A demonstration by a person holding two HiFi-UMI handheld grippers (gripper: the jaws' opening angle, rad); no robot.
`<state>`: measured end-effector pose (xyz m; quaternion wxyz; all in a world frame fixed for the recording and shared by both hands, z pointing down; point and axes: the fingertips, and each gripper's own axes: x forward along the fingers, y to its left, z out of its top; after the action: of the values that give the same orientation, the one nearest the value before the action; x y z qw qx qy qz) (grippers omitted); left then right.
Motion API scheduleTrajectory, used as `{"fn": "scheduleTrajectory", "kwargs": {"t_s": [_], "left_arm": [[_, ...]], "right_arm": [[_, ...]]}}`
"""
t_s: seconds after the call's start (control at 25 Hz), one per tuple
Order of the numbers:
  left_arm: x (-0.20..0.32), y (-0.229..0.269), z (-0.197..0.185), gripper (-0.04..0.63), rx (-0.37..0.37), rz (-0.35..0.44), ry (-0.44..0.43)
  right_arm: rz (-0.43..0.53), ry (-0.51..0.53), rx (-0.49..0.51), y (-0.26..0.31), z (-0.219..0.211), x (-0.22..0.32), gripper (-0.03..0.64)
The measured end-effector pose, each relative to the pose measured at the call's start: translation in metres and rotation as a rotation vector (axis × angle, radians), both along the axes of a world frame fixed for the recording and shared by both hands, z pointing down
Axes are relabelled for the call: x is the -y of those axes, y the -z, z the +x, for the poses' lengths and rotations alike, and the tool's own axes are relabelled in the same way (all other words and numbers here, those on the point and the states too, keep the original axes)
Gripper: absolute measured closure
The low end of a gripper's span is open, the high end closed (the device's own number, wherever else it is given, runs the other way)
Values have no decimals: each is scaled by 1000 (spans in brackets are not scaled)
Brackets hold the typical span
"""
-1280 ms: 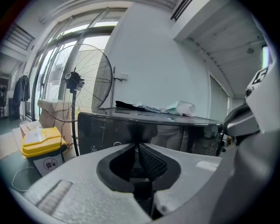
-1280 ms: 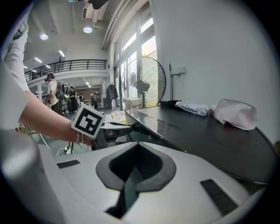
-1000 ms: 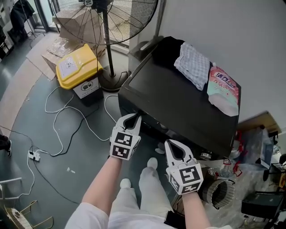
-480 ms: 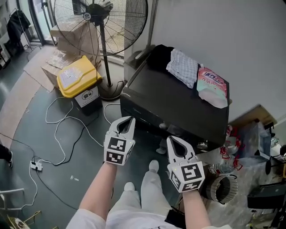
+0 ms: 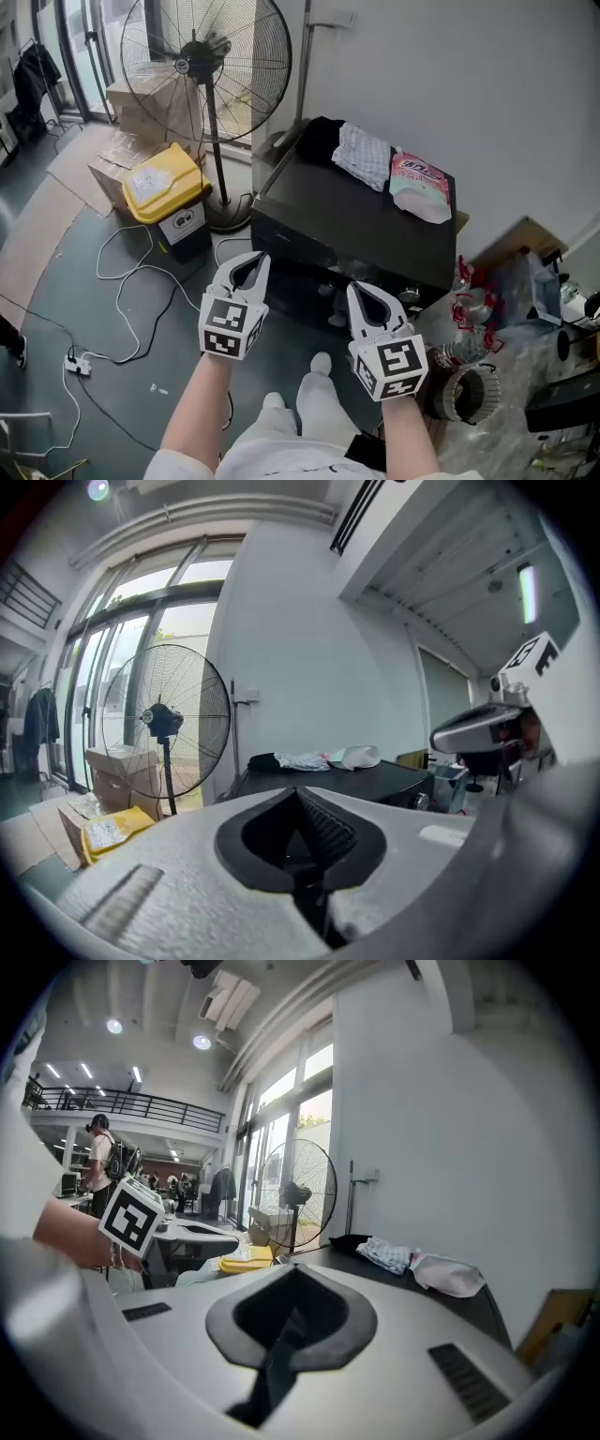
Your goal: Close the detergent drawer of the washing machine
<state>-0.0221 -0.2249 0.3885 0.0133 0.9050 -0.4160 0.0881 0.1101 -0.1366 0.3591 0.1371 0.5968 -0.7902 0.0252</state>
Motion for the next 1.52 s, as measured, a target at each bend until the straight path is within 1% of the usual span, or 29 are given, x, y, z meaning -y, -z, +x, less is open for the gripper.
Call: {"fn": "scheduleTrajectory", "kwargs": {"t_s": [0.12,0.36,0.56,0.76,0.92,1.04,1.16,1.32,1.4,1.52], "left_arm": [[-13,16,-2,575,-16,4,-24],[-36,53,-11,575,-39,61,-26],[-52,88,-10,575,-6,143,-3],[-75,117,-6,575,40,179,4],[-89,147,-11,574,38,245,48],[-101,166,-13,574,21,292,60],[-108,183,-14,574,36,344,65],[-117,200,-18,574,53,390,72],[-121,206,-20,574,43,409,87],[-124,210,-23,574,-21,400,104]], "right_arm": [[23,-3,-16,14,0,-10,623],[79,2,-22,43,3,-24,623],[143,26,-30,75,16,-28,623],[193,42,-52,109,26,-38,623],[243,46,-78,133,34,-46,623],[271,41,-112,143,42,-55,623],[304,28,-102,158,52,-61,623],[344,19,-99,175,56,-71,623],[360,29,-106,178,53,-76,623],[370,40,-127,178,50,-80,623]]}}
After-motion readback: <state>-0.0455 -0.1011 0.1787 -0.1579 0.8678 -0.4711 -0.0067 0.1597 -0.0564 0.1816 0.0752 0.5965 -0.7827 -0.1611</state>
